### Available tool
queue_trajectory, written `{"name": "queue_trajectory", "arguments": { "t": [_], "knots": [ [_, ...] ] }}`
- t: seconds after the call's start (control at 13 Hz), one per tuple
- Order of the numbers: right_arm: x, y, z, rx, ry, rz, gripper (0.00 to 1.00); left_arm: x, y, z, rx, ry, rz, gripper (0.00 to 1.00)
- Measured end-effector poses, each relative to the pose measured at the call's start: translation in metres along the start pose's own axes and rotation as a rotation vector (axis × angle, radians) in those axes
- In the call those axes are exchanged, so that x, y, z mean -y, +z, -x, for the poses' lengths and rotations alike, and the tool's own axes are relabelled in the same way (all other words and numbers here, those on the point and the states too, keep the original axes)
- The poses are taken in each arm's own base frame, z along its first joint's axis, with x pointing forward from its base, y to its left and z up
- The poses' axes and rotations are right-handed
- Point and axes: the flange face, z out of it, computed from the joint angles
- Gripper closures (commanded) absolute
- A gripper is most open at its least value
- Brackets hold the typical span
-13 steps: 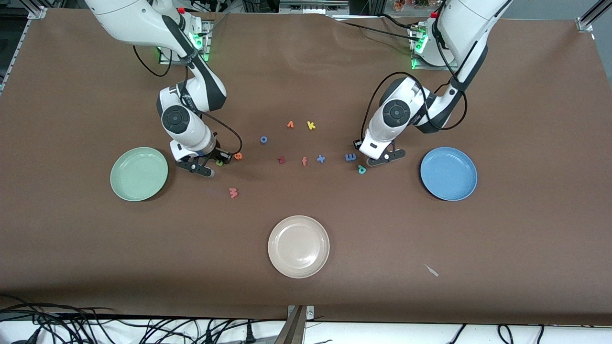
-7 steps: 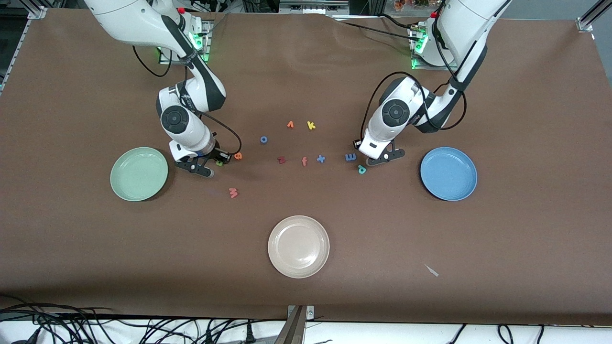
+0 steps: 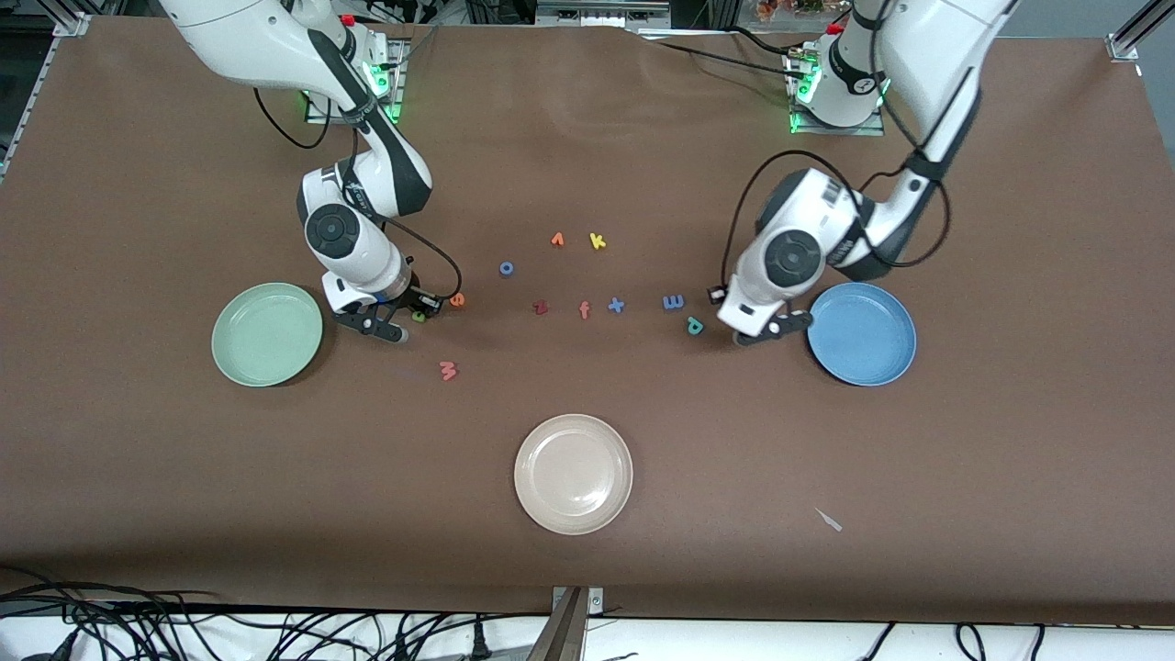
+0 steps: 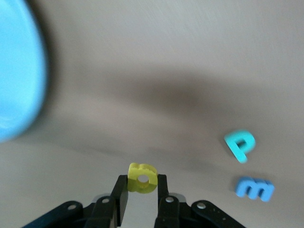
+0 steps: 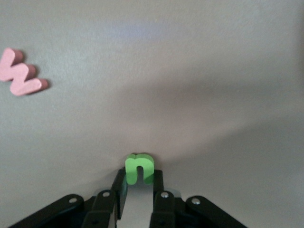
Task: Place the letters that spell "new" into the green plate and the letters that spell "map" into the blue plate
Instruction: 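Carry n to green plate while the left gripper carries d to blue plate, then open the right gripper over green plate while the left gripper opens over blue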
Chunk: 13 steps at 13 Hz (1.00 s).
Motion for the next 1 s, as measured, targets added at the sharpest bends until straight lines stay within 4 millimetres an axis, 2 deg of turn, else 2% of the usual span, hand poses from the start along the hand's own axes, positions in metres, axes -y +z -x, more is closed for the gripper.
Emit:
{"name": "queue_trajectory", "arguments": {
  "t": [0.15, 0.38, 0.69, 0.84, 1.0],
  "knots": [
    [-0.004, -0.012, -0.012, 0.019, 0.001, 0.026, 0.85, 0.041, -0.021, -0.032, 0.000, 0.025, 0.020, 0.78],
    [-0.027, -0.034, -0.033, 0.052, -0.042, 0.072, 0.85, 0.104, -0.032, -0.068, -0.007, 0.085, 0.031, 0.78],
    [-0.088, -0.051, -0.063, 0.097, -0.106, 0.121, 0.85, 0.181, -0.028, -0.101, -0.034, 0.179, -0.036, 0.78],
    [-0.123, -0.053, -0.080, 0.105, -0.118, 0.136, 0.85, 0.217, -0.017, -0.115, -0.020, 0.220, -0.031, 0.75],
    [-0.156, -0.054, -0.093, 0.113, -0.141, 0.147, 0.84, 0.243, -0.001, -0.126, -0.013, 0.241, -0.007, 0.74]
  ]
}}
